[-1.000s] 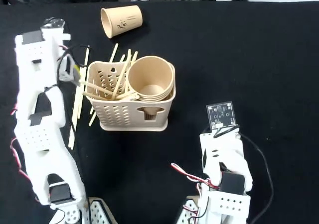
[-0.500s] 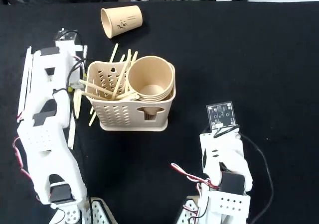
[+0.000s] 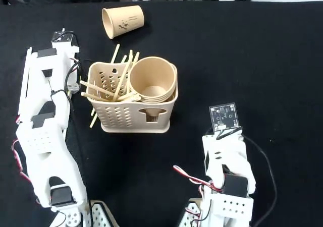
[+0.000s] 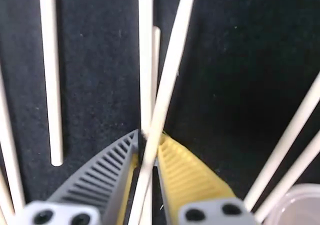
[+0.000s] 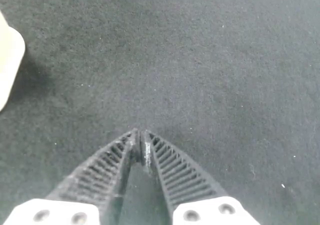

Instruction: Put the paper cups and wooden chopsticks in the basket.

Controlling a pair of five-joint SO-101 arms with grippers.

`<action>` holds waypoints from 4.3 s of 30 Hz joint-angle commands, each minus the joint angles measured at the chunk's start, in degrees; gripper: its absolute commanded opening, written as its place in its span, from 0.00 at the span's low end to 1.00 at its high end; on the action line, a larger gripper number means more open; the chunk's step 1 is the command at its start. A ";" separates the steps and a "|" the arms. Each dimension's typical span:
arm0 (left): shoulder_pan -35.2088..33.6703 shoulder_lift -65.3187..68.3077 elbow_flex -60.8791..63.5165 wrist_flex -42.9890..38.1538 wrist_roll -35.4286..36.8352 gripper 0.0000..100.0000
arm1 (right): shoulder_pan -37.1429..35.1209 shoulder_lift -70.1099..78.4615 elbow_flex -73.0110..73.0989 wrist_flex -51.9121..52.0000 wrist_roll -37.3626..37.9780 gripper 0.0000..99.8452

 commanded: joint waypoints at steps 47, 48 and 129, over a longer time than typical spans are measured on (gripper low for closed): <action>9.71 -97.67 33.36 -24.53 14.59 0.03 | -0.79 -2.86 -0.22 0.26 0.00 0.01; 11.65 -98.55 33.36 -24.62 14.59 0.03 | -0.79 -2.86 -0.22 0.26 0.00 0.01; -22.11 -16.62 4.18 -6.77 -7.47 0.24 | -0.79 -2.86 -0.22 0.26 0.00 0.01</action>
